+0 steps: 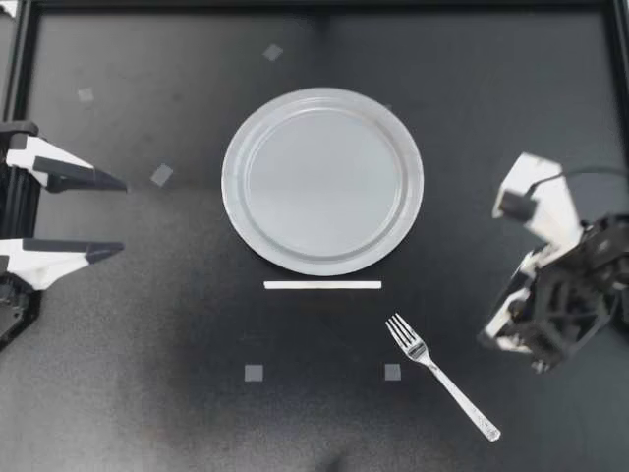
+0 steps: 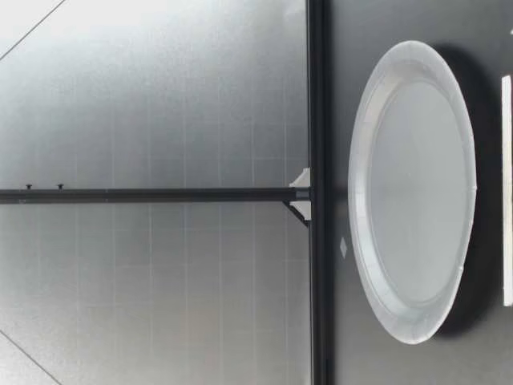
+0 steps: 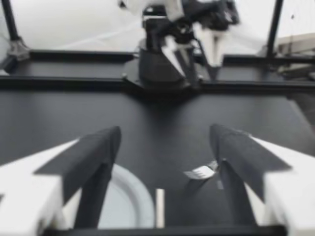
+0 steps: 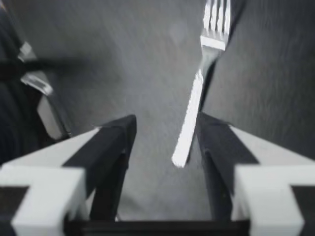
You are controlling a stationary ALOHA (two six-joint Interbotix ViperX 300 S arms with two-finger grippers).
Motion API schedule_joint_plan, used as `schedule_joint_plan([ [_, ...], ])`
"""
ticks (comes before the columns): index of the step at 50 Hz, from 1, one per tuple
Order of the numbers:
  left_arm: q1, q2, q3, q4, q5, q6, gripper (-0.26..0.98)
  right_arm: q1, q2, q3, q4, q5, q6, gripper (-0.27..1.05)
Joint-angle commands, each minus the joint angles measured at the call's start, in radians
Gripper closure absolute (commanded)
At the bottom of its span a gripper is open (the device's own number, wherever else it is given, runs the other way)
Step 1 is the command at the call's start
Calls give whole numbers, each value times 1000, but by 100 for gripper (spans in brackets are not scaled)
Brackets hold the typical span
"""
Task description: Pick up the fork and place it on the plate.
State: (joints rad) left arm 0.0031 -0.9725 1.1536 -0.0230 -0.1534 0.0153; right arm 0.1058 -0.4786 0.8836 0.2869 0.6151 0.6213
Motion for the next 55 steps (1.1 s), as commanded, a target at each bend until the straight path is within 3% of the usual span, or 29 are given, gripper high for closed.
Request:
schedule_joint_plan([
  [1,12,3,-14,0,-14,11,9,31,57,-29,2,-2,17,23],
  [23,17,2,21,0,-25,20,9,78,431,-140,-17,-86,43,23],
  [38,17,-20,54,0,-25,26,9,83,528,-167,-18,-121,100,23],
  [55,17,-72,83,0,-21,20,9,83,545,-170,-18,-123,104,30],
])
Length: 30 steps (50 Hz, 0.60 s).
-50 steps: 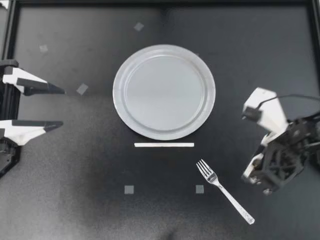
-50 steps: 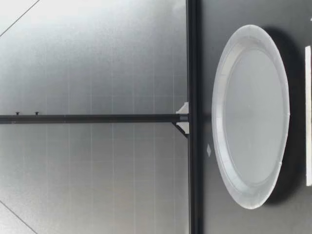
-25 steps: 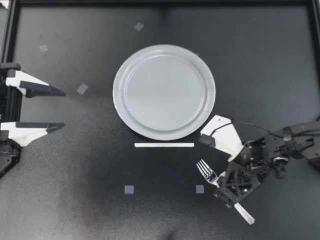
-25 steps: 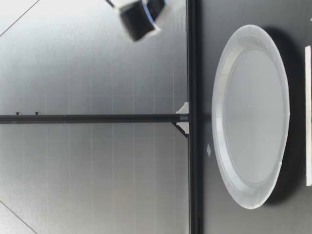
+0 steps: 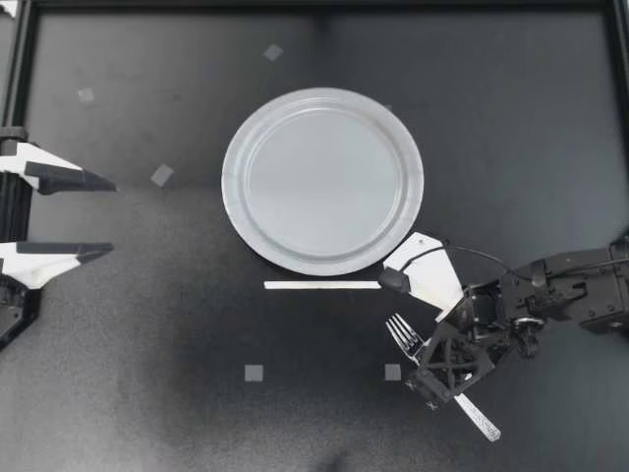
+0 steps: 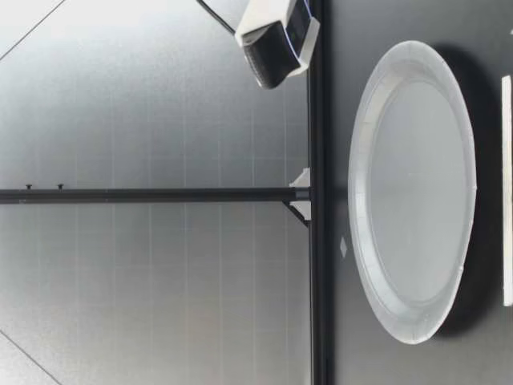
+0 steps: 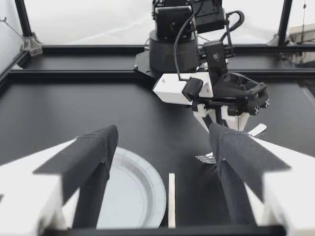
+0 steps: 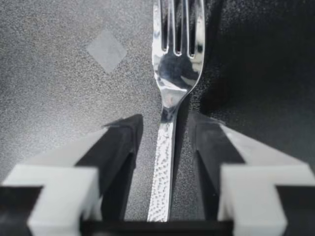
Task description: Pick up the fork and place it on the plate.
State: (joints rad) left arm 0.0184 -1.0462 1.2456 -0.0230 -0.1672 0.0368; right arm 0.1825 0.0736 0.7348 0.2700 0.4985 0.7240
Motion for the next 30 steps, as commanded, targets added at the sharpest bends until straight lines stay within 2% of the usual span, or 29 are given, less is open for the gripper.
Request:
schedule_joint_plan([
  [1,2,2,-8,0,-8,-2,9,6,-6,-21,-2,-6,2,30],
  [16,2,0,0,0,-11,8,9,6,12,-26,0,-6,3,34],
  [21,2,2,8,0,-11,8,9,6,18,-31,0,-5,2,44],
  [30,2,2,15,0,-11,3,9,6,3,-74,-6,-3,-3,73],
])
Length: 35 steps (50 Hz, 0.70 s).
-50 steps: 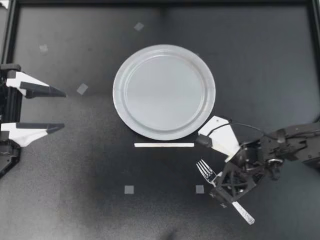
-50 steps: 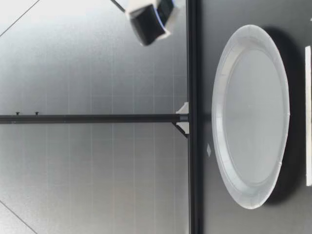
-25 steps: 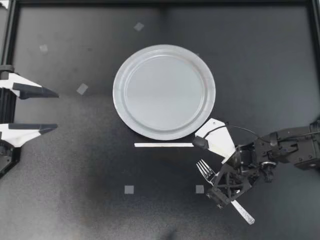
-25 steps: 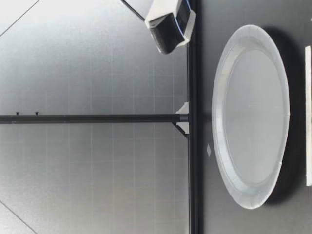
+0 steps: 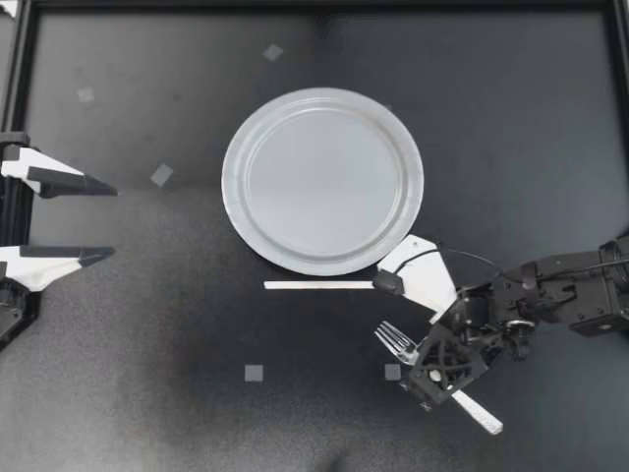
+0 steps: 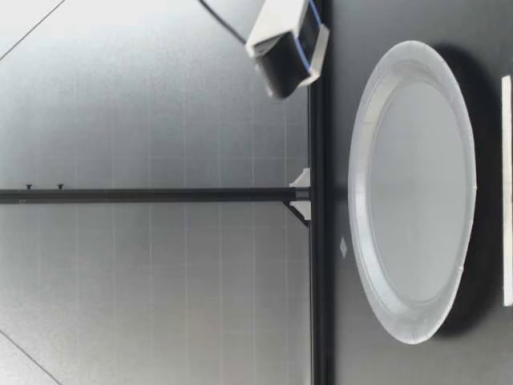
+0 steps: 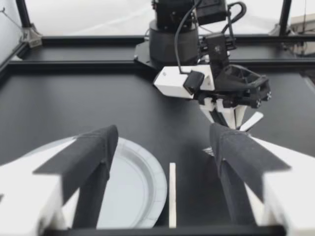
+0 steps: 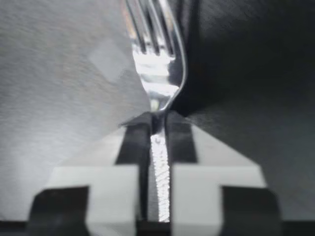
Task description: Pick up the fork and place it on the plate.
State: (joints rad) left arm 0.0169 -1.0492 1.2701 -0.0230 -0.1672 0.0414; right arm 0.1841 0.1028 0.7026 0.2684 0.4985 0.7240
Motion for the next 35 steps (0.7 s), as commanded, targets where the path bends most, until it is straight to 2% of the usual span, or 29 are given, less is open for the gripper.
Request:
schedule_joint_plan([
  [1,3,3,-8,0,-11,-3,9,5,-32,-54,-8,-3,-6,76],
  [4,3,3,-3,0,-14,-12,9,3,-61,-106,-41,-2,-11,81],
  [9,3,9,9,-2,-57,-18,9,-17,-144,-207,-155,2,-26,81],
  [14,3,38,26,-3,-175,-20,9,-54,-249,-311,-334,-26,-78,81],
  [18,3,80,31,-5,-287,-21,9,-80,-307,-353,-485,-121,-129,81],
  [22,3,138,11,-5,-360,-26,9,-115,-331,-351,-592,-275,-158,81],
  [25,3,189,-21,-5,-380,-38,9,-153,-324,-334,-630,-396,-170,81],
  [35,2,328,-120,-2,-380,-60,10,-267,-219,-290,-687,-804,-198,81],
])
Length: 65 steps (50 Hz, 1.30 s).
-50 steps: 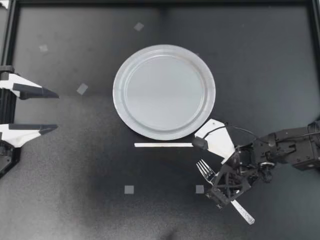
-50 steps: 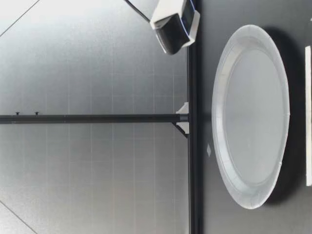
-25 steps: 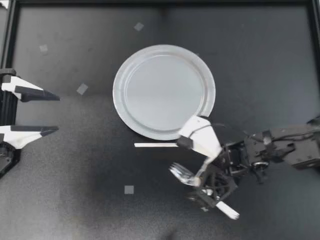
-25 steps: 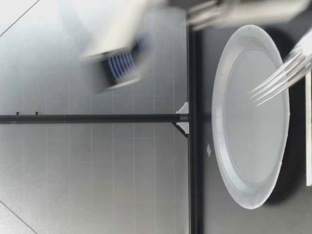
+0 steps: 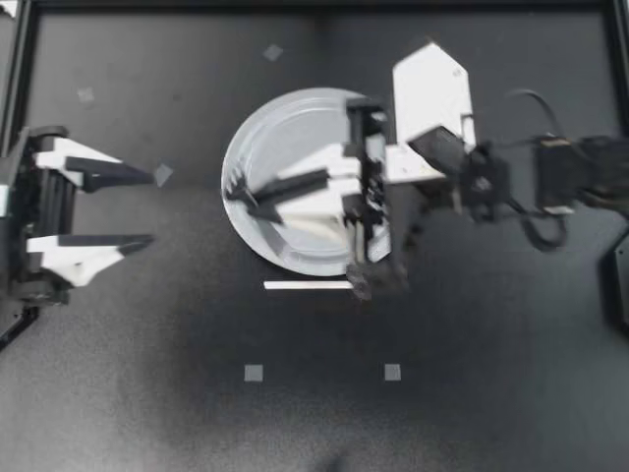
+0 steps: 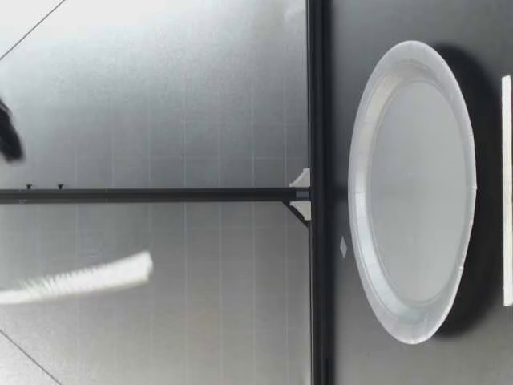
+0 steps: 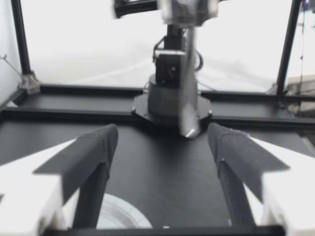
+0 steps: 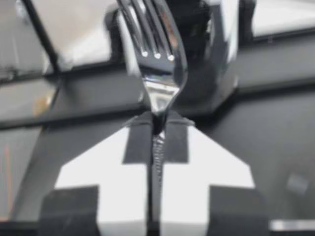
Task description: Pick up the fork and place it on the plate.
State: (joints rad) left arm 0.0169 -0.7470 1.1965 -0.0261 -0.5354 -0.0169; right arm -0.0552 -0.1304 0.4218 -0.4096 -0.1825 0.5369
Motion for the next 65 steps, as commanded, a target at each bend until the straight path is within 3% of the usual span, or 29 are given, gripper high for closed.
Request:
schedule_joint_plan([
  [1,2,32,-51,2,-12,-3,10,-32,20,-11,-11,-150,-15,81],
  [13,-26,77,-69,2,-15,-17,10,-52,57,-21,-20,-310,-101,81],
  [31,-25,166,-100,3,-72,-80,10,-52,124,-44,-40,-512,-120,81],
  [49,-60,179,-100,3,-67,-92,10,-52,117,-54,-78,-509,-121,81],
  [57,-64,179,-98,5,-63,-92,21,-51,118,-54,-78,-509,-123,81],
  [65,-67,179,-95,6,-58,-91,49,-52,118,-55,-78,-509,-123,81],
])
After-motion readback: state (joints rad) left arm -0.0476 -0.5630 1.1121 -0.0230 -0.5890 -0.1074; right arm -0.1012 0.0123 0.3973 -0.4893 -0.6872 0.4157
